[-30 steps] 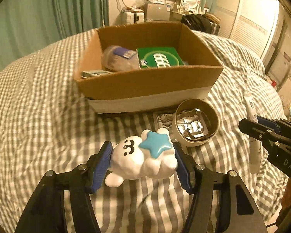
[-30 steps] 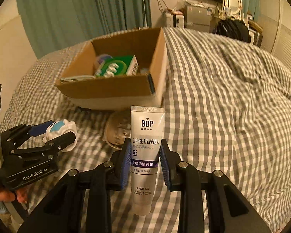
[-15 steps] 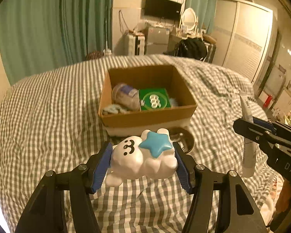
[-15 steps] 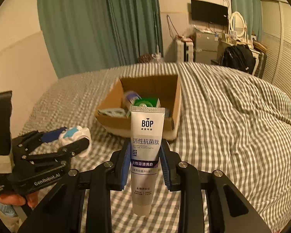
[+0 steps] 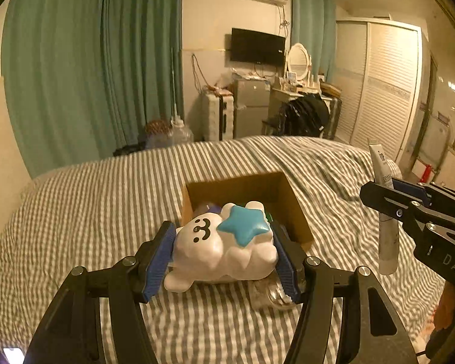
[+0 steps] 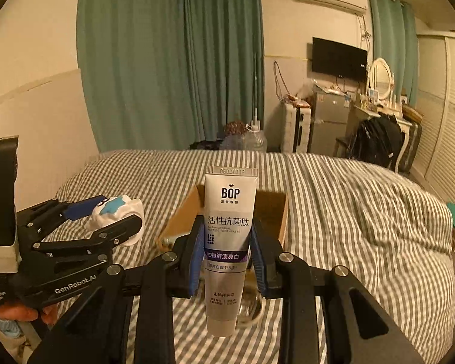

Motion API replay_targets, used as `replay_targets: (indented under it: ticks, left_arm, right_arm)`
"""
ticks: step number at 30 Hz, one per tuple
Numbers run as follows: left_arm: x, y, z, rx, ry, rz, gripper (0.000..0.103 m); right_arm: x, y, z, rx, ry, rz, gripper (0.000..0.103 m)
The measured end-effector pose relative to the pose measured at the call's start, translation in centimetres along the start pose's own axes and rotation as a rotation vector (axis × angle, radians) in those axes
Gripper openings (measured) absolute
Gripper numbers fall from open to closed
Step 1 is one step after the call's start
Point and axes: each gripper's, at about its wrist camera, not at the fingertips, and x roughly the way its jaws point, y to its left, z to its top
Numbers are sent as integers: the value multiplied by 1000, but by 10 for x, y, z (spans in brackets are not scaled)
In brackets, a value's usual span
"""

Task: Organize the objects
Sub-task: 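Carry the tube and figurine over the box and open both tools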

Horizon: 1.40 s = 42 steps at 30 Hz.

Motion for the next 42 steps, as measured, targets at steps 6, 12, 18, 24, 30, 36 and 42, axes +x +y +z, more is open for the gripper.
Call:
replay_targets:
  ticks: [6,12,18,24,30,36,42]
  left_arm:
    - [37,0,30,22,-5,16,63]
    - [90,-2,49,26,6,6,63]
    - [151,-12,37,30,62,-5,63]
    - [195,-11,18,11,130,13,63]
    - [209,-7,3,-14,162,24,64]
    - [199,-9,7,-16,161,74,88]
    - [147,-5,20,-17,103,80,95]
  right_arm:
    - [36,-8,30,-4,-13,4,28]
    - [88,-26,41,-3,22,-8,28]
    - [147,-46,31,35,95,-14,28]
    - [190,-61,4,64,167,2,28]
    - [200,-70,-9,86,182,8,29]
    - [166,-72,2,103,122,-35,68]
    - [100,-70,22,94,41,-100,75]
